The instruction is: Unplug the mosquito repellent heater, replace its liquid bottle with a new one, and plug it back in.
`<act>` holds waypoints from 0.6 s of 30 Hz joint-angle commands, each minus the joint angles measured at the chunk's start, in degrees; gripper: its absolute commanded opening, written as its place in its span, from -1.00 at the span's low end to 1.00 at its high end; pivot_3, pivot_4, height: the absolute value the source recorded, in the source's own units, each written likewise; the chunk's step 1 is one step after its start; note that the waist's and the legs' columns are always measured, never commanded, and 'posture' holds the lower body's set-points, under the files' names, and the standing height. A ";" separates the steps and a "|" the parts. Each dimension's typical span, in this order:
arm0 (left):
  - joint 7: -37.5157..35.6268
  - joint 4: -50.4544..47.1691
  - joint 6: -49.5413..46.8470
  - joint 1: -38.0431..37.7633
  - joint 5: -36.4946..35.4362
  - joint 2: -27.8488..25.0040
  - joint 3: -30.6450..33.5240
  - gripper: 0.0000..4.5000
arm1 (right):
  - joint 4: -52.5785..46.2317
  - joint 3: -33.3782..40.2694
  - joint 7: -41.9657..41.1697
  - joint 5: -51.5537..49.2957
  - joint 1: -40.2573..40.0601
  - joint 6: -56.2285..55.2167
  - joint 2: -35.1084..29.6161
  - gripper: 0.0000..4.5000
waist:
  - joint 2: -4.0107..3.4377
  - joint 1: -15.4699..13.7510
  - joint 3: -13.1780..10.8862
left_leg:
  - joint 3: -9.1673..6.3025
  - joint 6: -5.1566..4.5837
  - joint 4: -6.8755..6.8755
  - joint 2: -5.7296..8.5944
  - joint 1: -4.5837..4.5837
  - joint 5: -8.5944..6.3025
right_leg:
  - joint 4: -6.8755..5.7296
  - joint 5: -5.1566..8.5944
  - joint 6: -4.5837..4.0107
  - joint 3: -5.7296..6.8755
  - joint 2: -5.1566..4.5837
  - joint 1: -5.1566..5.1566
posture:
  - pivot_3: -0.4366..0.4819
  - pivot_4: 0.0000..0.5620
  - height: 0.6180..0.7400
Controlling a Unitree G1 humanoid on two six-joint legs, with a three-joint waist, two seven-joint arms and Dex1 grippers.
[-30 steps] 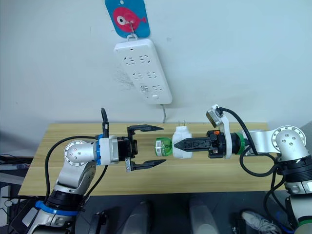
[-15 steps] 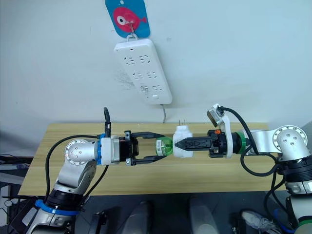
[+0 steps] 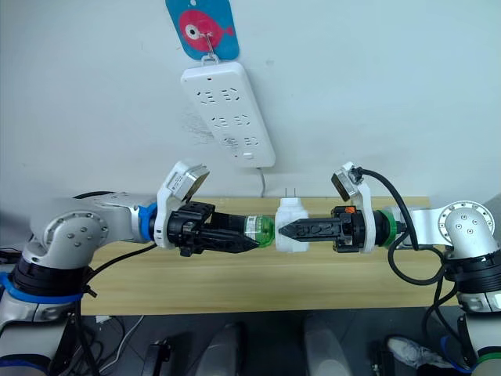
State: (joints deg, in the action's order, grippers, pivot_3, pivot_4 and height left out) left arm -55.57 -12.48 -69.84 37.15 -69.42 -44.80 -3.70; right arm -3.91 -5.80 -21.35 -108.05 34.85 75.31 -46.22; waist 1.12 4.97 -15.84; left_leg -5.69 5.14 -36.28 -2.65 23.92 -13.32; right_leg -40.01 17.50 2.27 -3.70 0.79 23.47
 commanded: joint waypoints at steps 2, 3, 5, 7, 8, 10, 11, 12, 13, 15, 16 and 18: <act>3.46 4.81 -5.24 2.22 -5.66 -1.85 7.69 -0.02 | -0.53 0.95 -0.23 1.06 -1.37 1.14 -1.70 0.34 | 0.02 -0.01 -0.03 | -0.01 0.00 -0.01 0.00 0.00 0.00 | -0.01 0.00 0.00 0.00 0.00 0.00 | -0.29 -0.05 1.00; 4.30 5.27 -6.02 2.46 -6.48 -1.93 8.03 -0.02 | -0.61 0.95 -0.22 1.03 -1.46 1.09 -1.78 0.34 | 0.02 -0.02 -0.03 | 0.00 0.01 -0.02 0.00 0.00 0.00 | -0.01 0.00 0.00 -0.01 -0.01 0.00 | -0.29 -0.04 1.00; 6.22 6.77 -7.98 3.13 -8.98 -1.91 8.77 -0.02 | -0.70 0.93 -0.26 1.02 -1.57 0.98 -1.92 0.34 | 0.02 -0.03 -0.03 | 0.01 0.01 -0.02 0.01 0.00 0.00 | -0.01 0.00 0.00 -0.02 -0.01 0.00 | -0.29 -0.04 1.00; 7.92 7.92 -9.20 3.54 -11.16 -1.85 9.37 -0.02 | -0.77 0.87 -0.34 1.04 -1.65 0.85 -2.04 0.34 | 0.02 -0.04 -0.03 | 0.01 0.01 -0.02 0.00 0.00 0.00 | -0.01 0.00 0.00 -0.02 -0.01 0.00 | -0.29 -0.04 1.00; 8.74 8.37 -9.73 3.57 -12.26 -1.87 9.61 -0.02 | -0.84 0.85 -0.37 1.05 -1.73 0.80 -2.09 0.34 | 0.02 -0.04 -0.03 | 0.01 0.01 -0.02 0.00 0.00 0.00 | 0.00 0.00 0.00 -0.01 -0.01 0.00 | -0.29 -0.04 1.00; 10.13 9.13 -10.62 3.42 -14.24 -2.14 9.83 -0.02 | -0.87 0.81 -0.51 1.13 -1.78 0.75 -2.14 0.34 | 0.02 -0.06 -0.04 | 0.01 0.01 -0.02 0.00 0.00 0.00 | 0.00 0.00 0.00 -0.01 -0.01 0.00 | -0.29 -0.04 1.00; 10.77 9.41 -10.95 3.15 -15.15 -2.32 9.88 -0.02 | -0.87 0.81 -0.59 1.18 -1.79 0.73 -2.15 0.34 | 0.02 -0.08 -0.04 | 0.02 0.01 -0.02 0.00 0.00 0.00 | 0.00 0.00 0.00 -0.02 -0.02 0.00 | -0.28 -0.04 1.00; 11.23 9.40 -11.05 2.81 -15.72 -2.47 9.88 -0.02 | -0.80 0.81 -0.66 1.27 -1.77 0.71 -2.13 0.34 | 0.02 -0.08 -0.04 | 0.02 0.01 -0.02 0.00 0.00 0.00 | 0.01 0.00 0.00 -0.02 -0.02 0.00 | -0.28 -0.04 1.00; 11.63 9.33 -11.12 2.49 -16.28 -2.55 9.89 -0.02 | -0.74 0.80 -0.75 1.36 -1.73 0.71 -2.11 0.34 | 0.02 -0.09 -0.05 | 0.02 0.01 -0.02 0.00 0.00 0.00 | 0.01 0.00 0.00 -0.03 -0.02 0.00 | -0.28 -0.04 1.00; 12.74 9.31 -11.03 1.91 -17.42 -2.38 9.92 -0.02 | -0.64 0.78 -0.96 1.59 -1.62 0.73 -2.06 0.34 | 0.02 -0.10 -0.04 | 0.02 0.01 -0.02 0.00 0.00 0.00 | 0.00 0.00 0.00 -0.03 -0.02 0.00 | -0.28 -0.04 1.00; 13.14 9.16 -10.96 1.61 -17.89 -2.38 9.96 -0.02 | -0.72 0.78 -0.99 1.59 -1.65 0.71 -2.08 0.34 | 0.02 -0.11 -0.05 | 0.02 0.01 -0.02 0.00 0.00 0.00 | 0.00 0.00 0.00 -0.03 -0.02 0.00 | -0.28 -0.04 1.00; 13.64 7.96 -10.08 0.82 -17.13 -2.28 9.77 -0.02 | -0.83 0.77 -1.03 1.59 -1.66 0.69 -2.08 0.34 | 0.02 -0.13 -0.05 | 0.02 0.01 -0.02 0.00 0.00 0.00 | 0.00 0.00 0.00 -0.03 -0.02 0.00 | -0.28 -0.04 1.00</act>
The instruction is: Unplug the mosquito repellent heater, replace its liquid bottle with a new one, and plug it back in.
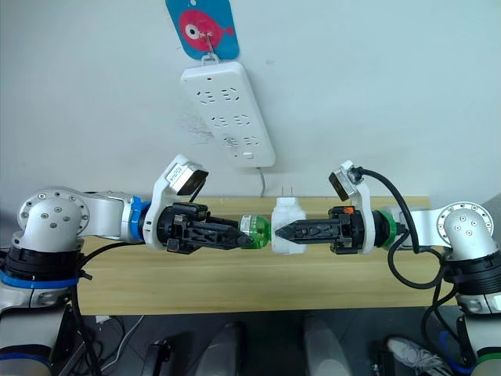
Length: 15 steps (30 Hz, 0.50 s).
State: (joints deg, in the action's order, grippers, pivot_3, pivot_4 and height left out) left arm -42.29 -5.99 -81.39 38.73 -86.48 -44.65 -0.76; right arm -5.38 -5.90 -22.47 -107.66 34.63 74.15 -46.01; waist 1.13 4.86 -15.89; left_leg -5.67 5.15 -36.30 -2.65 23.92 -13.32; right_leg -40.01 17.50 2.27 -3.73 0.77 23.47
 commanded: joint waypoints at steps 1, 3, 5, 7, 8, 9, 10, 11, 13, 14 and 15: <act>0.40 0.06 2.75 -1.42 1.49 -2.25 6.59 -0.02 | 0.61 0.84 0.10 1.20 -1.42 1.82 -2.25 0.34 | 0.00 -0.02 0.00 | 0.00 0.00 0.00 0.00 0.00 0.00 | 0.00 0.00 0.00 0.00 0.00 0.00 | -0.28 -0.03 1.00; 0.39 -1.80 4.61 -2.38 3.45 -1.86 6.30 -0.02 | 0.57 0.80 0.10 1.18 -1.41 1.78 -2.20 0.34 | 0.00 -0.03 0.00 | 0.03 0.00 0.00 0.00 0.00 0.00 | 0.01 0.00 0.00 -0.03 -0.02 0.00 | -0.28 -0.03 1.00; 1.25 -2.19 5.68 -3.02 4.16 -1.22 6.17 -0.02 | 0.53 0.77 0.08 1.22 -1.44 1.77 -2.13 0.34 | 0.00 -0.06 -0.01 | 0.03 0.00 0.00 0.00 0.00 0.00 | 0.02 0.00 0.00 -0.03 -0.02 0.00 | -0.28 -0.03 1.00; 1.12 -3.50 7.61 -3.91 6.07 -0.66 5.91 0.30 | 0.51 0.73 0.10 1.12 -1.46 1.77 -2.10 0.34 | 0.00 -0.07 -0.01 | 0.03 0.00 0.00 0.01 0.00 0.00 | 0.02 0.00 0.00 -0.03 -0.02 0.00 | -0.28 -0.02 1.00; 0.36 -4.23 8.12 -4.28 6.74 -0.69 5.77 0.42 | 0.47 0.74 0.12 1.06 -1.50 1.80 -2.11 0.34 | 0.00 -0.08 -0.01 | 0.05 0.00 0.00 0.01 -0.01 0.00 | 0.01 0.00 0.00 -0.05 -0.02 0.00 | -0.28 -0.02 1.00; -0.07 -4.75 8.47 -4.58 7.36 -0.63 5.79 0.55 | 0.50 0.76 0.12 1.04 -1.52 1.86 -2.13 0.34 | 0.06 -0.08 -0.04 | 0.05 0.00 0.00 0.00 -0.01 0.00 | 0.01 0.00 0.00 -0.04 -0.02 0.00 | -0.28 -0.02 1.00; -0.36 -5.00 8.60 -4.78 7.79 -0.53 5.92 0.73 | 0.54 0.79 0.11 1.05 -1.52 1.94 -2.14 0.34 | 0.07 -0.08 -0.07 | 0.03 0.00 0.00 0.00 -0.01 0.00 | 0.01 0.00 0.00 -0.03 -0.01 0.01 | -0.28 -0.02 1.00; -1.27 -5.50 8.81 -5.08 8.57 -0.69 5.91 0.84 | 0.53 0.86 0.13 1.02 -1.56 2.02 -2.15 0.34 | 0.05 -0.08 -0.10 | 0.04 0.00 0.00 0.00 -0.01 0.00 | 0.01 0.00 0.00 -0.04 -0.01 0.01 | -0.28 -0.02 1.00; -2.31 -5.95 8.99 -5.53 9.33 -0.83 6.12 0.99 | 0.57 0.99 0.17 1.04 -1.61 2.18 -2.11 0.34 | 0.10 -0.07 -0.13 | 0.12 0.00 0.00 0.03 0.00 0.00 | 0.02 0.00 0.00 -0.10 -0.03 0.02 | -0.28 -0.02 1.00; -3.70 -6.59 9.42 -5.95 10.38 -1.42 5.94 0.99 | 0.60 1.02 0.21 1.03 -1.61 2.23 -2.09 0.34 | 0.10 -0.07 -0.14 | 0.13 0.00 0.00 0.03 0.00 0.00 | 0.03 0.00 0.00 -0.10 -0.03 0.02 | -0.28 -0.01 1.00; -4.83 -7.25 10.09 -6.39 11.60 -1.96 5.73 0.99 | 0.66 1.03 0.24 1.04 -1.58 2.26 -2.06 0.34 | 0.10 -0.06 -0.15 | 0.13 0.00 0.00 0.02 0.00 0.00 | 0.03 0.00 0.00 -0.10 -0.03 0.02 | -0.28 -0.01 1.00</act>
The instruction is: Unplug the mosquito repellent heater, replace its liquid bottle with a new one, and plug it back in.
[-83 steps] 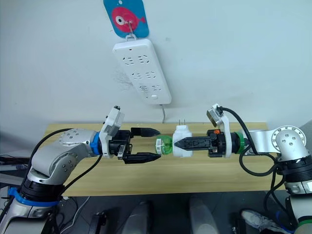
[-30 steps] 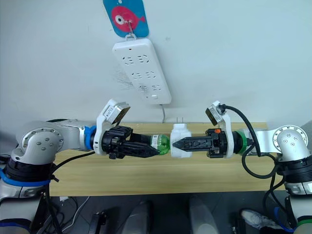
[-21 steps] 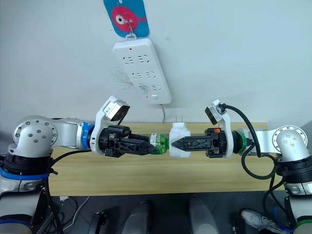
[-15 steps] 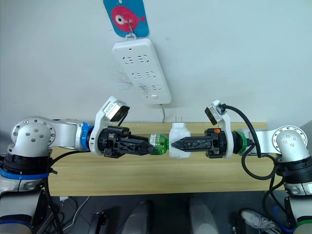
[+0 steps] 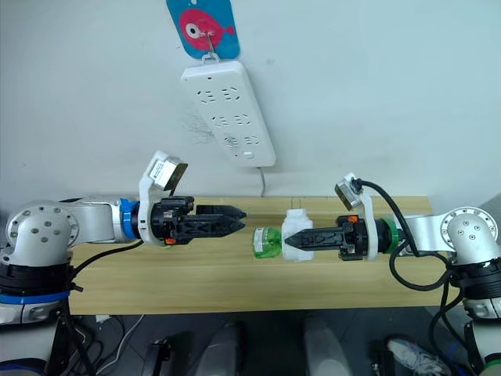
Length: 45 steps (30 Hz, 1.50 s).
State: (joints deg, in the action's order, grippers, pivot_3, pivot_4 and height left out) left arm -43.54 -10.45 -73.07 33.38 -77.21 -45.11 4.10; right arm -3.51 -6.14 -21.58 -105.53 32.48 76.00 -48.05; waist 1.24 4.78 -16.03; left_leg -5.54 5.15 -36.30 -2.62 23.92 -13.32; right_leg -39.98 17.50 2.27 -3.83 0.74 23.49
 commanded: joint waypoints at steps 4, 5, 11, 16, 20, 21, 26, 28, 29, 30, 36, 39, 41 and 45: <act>-12.62 -7.67 18.73 -6.98 19.59 -4.77 -2.65 0.99 | -0.91 1.43 -0.31 -1.06 0.62 0.40 0.21 0.34 | -0.05 0.08 -0.08 | 0.00 0.00 0.04 -0.03 -0.01 0.00 | 0.00 0.00 0.00 0.00 0.02 0.04 | -0.29 -0.01 1.00; -14.74 -8.59 25.68 -8.82 25.02 -4.92 -3.45 0.99 | -0.89 1.50 -0.24 -1.10 0.57 0.39 0.21 0.34 | -0.06 0.08 -0.09 | 0.04 0.00 0.07 -0.03 -0.04 0.00 | 0.00 0.00 0.00 -0.05 0.01 0.04 | -0.29 -0.01 1.00; -24.64 -9.65 62.99 -17.70 46.19 -0.53 -6.52 0.99 | -0.81 1.62 0.04 -1.23 0.54 0.38 0.29 0.34 | -0.05 -0.41 -0.12 | 0.16 0.01 0.15 -0.02 -0.02 0.00 | 0.10 -0.01 -0.02 -0.13 -0.02 0.05 | -0.28 -0.01 1.00; -25.25 -9.22 76.76 -19.08 51.75 6.53 -8.30 0.99 | -0.55 1.36 0.22 -1.27 1.03 0.51 0.75 0.34 | 0.00 -0.79 -0.15 | 0.24 0.00 0.16 0.02 0.01 -0.01 | 0.12 -0.01 -0.01 -0.20 -0.06 0.05 | -0.27 -0.01 1.00; -24.48 -7.34 78.47 -17.66 53.25 9.33 -9.79 0.99 | -0.57 1.29 0.51 -1.55 1.26 0.64 0.96 0.34 | 0.00 -1.03 -0.15 | 0.23 0.00 0.10 0.01 -0.01 -0.01 | 0.06 -0.01 -0.01 -0.19 -0.04 0.04 | -0.29 -0.01 1.00; -24.41 -6.96 78.75 -17.36 53.42 9.96 -10.15 0.99 | -0.62 1.29 0.54 -1.57 1.25 0.68 0.98 0.34 | 0.00 -1.03 -0.15 | 0.23 0.00 0.09 0.02 -0.01 -0.01 | 0.05 -0.02 0.00 -0.19 -0.04 0.04 | -0.29 0.00 1.00; -24.26 -4.68 81.19 -15.78 54.80 12.61 -11.56 0.99 | -0.69 1.30 0.70 -1.72 1.21 0.76 1.02 0.34 | 0.00 -0.94 -0.15 | 0.23 -0.01 0.08 0.01 -0.01 -0.01 | 0.05 -0.03 0.01 -0.19 -0.03 0.04 | -0.31 -0.01 1.00; -24.41 -4.31 81.71 -15.43 55.02 13.11 -11.84 0.99 | -0.76 1.32 0.77 -1.78 1.18 0.77 0.97 0.34 | 0.00 -0.95 -0.15 | 0.21 -0.01 0.08 0.00 -0.01 -0.01 | 0.04 -0.03 0.01 -0.18 -0.01 0.04 | -0.32 -0.01 1.00; -24.43 -4.18 81.84 -15.34 55.03 13.32 -11.86 0.99 | -0.79 1.34 0.78 -1.83 1.16 0.80 0.91 0.34 | 0.01 -0.95 -0.15 | 0.20 -0.01 0.08 0.00 -0.01 -0.01 | 0.04 -0.03 0.01 -0.16 -0.02 0.04 | -0.32 -0.01 1.00; -24.59 -4.08 81.92 -15.30 55.02 13.36 -11.96 0.99 | -0.80 1.37 0.81 -1.88 1.16 0.82 0.86 0.34 | 0.00 -0.92 -0.15 | 0.19 -0.01 0.08 0.00 -0.01 -0.01 | 0.04 -0.03 0.01 -0.15 -0.01 0.04 | -0.32 -0.01 1.00; -25.00 -3.80 81.58 -15.32 55.35 13.39 -13.07 0.30 | -0.79 1.46 1.00 -2.22 1.17 0.95 0.65 0.34 | 0.01 -0.56 -0.15 | 0.19 -0.01 0.07 0.00 -0.01 -0.01 | 0.03 -0.03 0.01 -0.16 -0.02 0.04 | -0.31 -0.01 1.00; -24.35 -3.90 80.46 -14.55 55.14 13.66 -13.23 0.00 | -0.72 1.42 0.99 -2.30 1.29 1.01 0.68 0.34 | 0.01 -0.45 -0.15 | 0.19 -0.01 0.07 0.01 -0.01 -0.01 | 0.03 -0.03 0.01 -0.16 -0.02 0.04 | -0.30 -0.01 1.00; -24.54 -3.84 78.66 -13.91 54.57 12.76 -12.73 0.00 | -0.62 1.40 0.94 -2.22 1.41 1.03 0.79 0.34 | 0.01 -0.44 -0.15 | 0.18 -0.01 0.07 0.01 -0.01 -0.01 | 0.03 -0.03 0.01 -0.15 -0.01 0.04 | -0.30 -0.01 1.00; -23.81 -6.27 63.94 -12.23 49.10 8.68 -11.89 0.00 | -0.66 1.47 0.78 -2.02 1.48 1.12 0.85 0.34 | 0.03 -0.28 -0.16 | 0.17 -0.01 0.07 0.01 -0.01 -0.01 | 0.02 -0.03 0.01 -0.14 -0.01 0.03 | -0.28 0.00 1.00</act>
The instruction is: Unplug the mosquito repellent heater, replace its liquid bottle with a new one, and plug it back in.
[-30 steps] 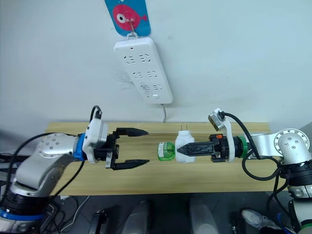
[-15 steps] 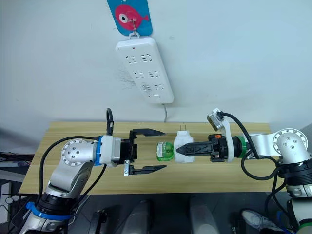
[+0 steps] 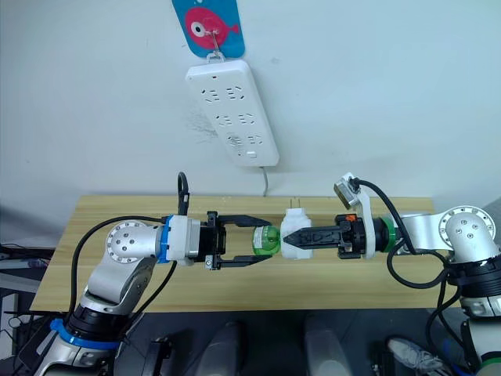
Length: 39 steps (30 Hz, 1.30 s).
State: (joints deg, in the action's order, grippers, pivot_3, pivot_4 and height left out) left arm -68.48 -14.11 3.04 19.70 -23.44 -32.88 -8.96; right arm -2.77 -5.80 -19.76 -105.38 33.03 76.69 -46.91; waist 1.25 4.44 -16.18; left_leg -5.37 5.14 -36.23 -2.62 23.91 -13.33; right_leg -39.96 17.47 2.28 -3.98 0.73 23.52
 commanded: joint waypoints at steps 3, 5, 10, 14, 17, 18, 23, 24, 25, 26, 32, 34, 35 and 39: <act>5.80 -1.32 -42.80 9.46 -21.23 -8.67 3.40 0.00 | -1.47 1.11 -1.20 -1.94 0.98 0.60 -0.20 0.34 | 0.07 0.15 -0.21 | -0.16 -0.01 -0.02 -0.01 0.01 0.01 | -0.06 0.00 0.01 0.10 0.02 -0.01 | -0.27 0.00 1.00; 5.38 -0.37 -51.45 12.86 -25.56 -10.99 3.46 0.00 | -1.51 1.00 -1.22 -1.91 1.04 0.54 -0.17 0.34 | 0.07 0.30 -0.25 | -0.27 -0.01 -0.10 0.00 0.04 0.00 | -0.08 0.01 0.02 0.21 0.04 -0.04 | -0.27 0.01 1.00; 10.47 7.49 -73.11 23.20 -41.76 -10.61 8.54 0.00 | -1.64 0.81 -1.47 -1.81 1.06 0.61 -0.37 0.34 | 0.06 0.49 -0.50 | -0.31 -0.01 -0.07 -0.01 0.05 0.00 | -0.04 0.02 0.01 0.27 0.05 -0.04 | -0.27 0.01 1.00; 12.41 11.47 -80.25 25.08 -46.70 -10.73 10.99 0.00 | -1.92 0.62 -1.78 -1.85 0.76 0.44 -0.81 0.34 | 0.01 0.61 -0.57 | -0.32 -0.01 -0.05 -0.02 0.04 0.00 | -0.03 0.02 0.01 0.29 0.06 -0.03 | -0.27 0.01 1.00; 11.95 11.79 -82.89 24.15 -48.22 -12.04 11.74 0.00 | -1.79 0.62 -2.13 -1.63 0.72 0.48 -1.15 0.34 | 0.00 0.61 -0.62 | -0.31 0.00 -0.02 -0.05 0.03 0.00 | -0.03 0.02 0.00 0.29 0.06 -0.01 | -0.27 0.01 1.00; 11.84 11.61 -83.59 23.69 -48.53 -12.38 12.01 0.00 | -1.75 0.60 -2.24 -1.54 0.72 0.48 -1.28 0.34 | 0.00 0.60 -0.64 | -0.31 0.00 -0.01 -0.06 0.04 0.00 | -0.04 0.02 0.00 0.29 0.06 0.02 | -0.27 0.01 1.00; 13.15 10.94 -86.92 22.43 -49.96 -12.29 14.39 0.00 | -1.40 0.91 -2.64 -0.78 0.79 0.96 -1.26 0.34 | 0.00 0.43 -0.64 | -0.27 0.01 -0.02 -0.02 0.04 0.01 | -0.03 0.02 0.00 0.26 0.00 0.02 | -0.26 0.01 1.00; 13.01 10.40 -86.93 21.96 -49.94 -12.64 14.76 0.00 | -1.36 1.05 -2.71 -0.43 0.76 1.03 -1.29 0.34 | 0.00 0.41 -0.64 | -0.26 0.01 -0.03 -0.01 0.04 0.01 | -0.03 0.02 0.00 0.25 -0.02 0.01 | -0.26 0.01 1.00; 12.63 9.73 -86.62 21.38 -49.57 -13.16 15.05 0.00 | -1.33 1.24 -2.74 0.02 0.70 1.06 -1.36 0.34 | 0.00 0.40 -0.64 | -0.26 0.01 -0.03 -0.01 0.04 0.01 | -0.03 0.02 0.00 0.25 -0.02 0.01 | -0.26 0.01 1.00; 11.82 8.71 -85.79 20.50 -48.70 -13.99 15.13 0.00 | -1.35 1.44 -2.68 0.71 0.57 1.09 -1.49 0.34 | 0.00 0.39 -0.64 | -0.25 0.01 -0.03 -0.01 0.04 0.01 | -0.03 0.02 0.00 0.24 -0.02 0.01 | -0.26 0.01 1.00; 10.00 2.21 -74.60 11.63 -39.59 -17.32 14.75 0.00 | -1.12 0.46 2.97 22.27 -1.27 -4.07 -2.07 0.34 | -0.01 0.39 -0.64 | -0.21 0.02 0.06 -0.03 0.01 0.01 | -0.01 0.02 0.00 0.22 -0.02 0.04 | -0.26 0.00 1.00; 10.83 0.20 -70.30 8.93 -36.20 -16.61 14.16 0.00 | -0.85 -2.17 4.79 32.91 -1.70 -6.53 -2.42 0.34 | -0.01 0.33 -0.64 | -0.16 0.03 0.05 -0.02 0.02 0.02 | -0.01 0.02 0.00 0.16 -0.03 0.07 | -0.27 0.00 1.00; 10.75 -0.84 -68.48 7.63 -34.58 -16.50 13.50 0.00 | -1.03 -4.77 5.03 39.65 -1.99 -8.95 -3.08 0.34 | -0.01 0.33 -0.64 | -0.14 0.03 0.04 -0.01 0.02 0.02 | -0.01 0.02 0.00 0.14 -0.03 0.07 | -0.27 0.00 1.00; 8.92 -4.29 -62.63 3.70 -29.52 -16.96 10.86 0.00 | 0.85 -11.79 3.30 58.90 -2.43 -17.08 -3.63 0.34 | -0.01 0.15 -0.64 | -0.07 0.04 0.07 0.01 0.04 0.01 | 0.01 0.02 0.01 0.07 -0.04 0.11 | -0.27 -0.01 1.00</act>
State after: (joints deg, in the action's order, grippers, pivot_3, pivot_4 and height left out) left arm -58.21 -15.59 -62.40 23.80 -54.44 -49.34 2.37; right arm -1.76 -16.68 -15.48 -52.49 30.24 62.42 -50.04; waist 1.24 4.59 -16.83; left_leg -5.42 5.18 -36.16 -2.61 23.97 -13.32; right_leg -39.95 17.49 2.29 -3.92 0.69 23.67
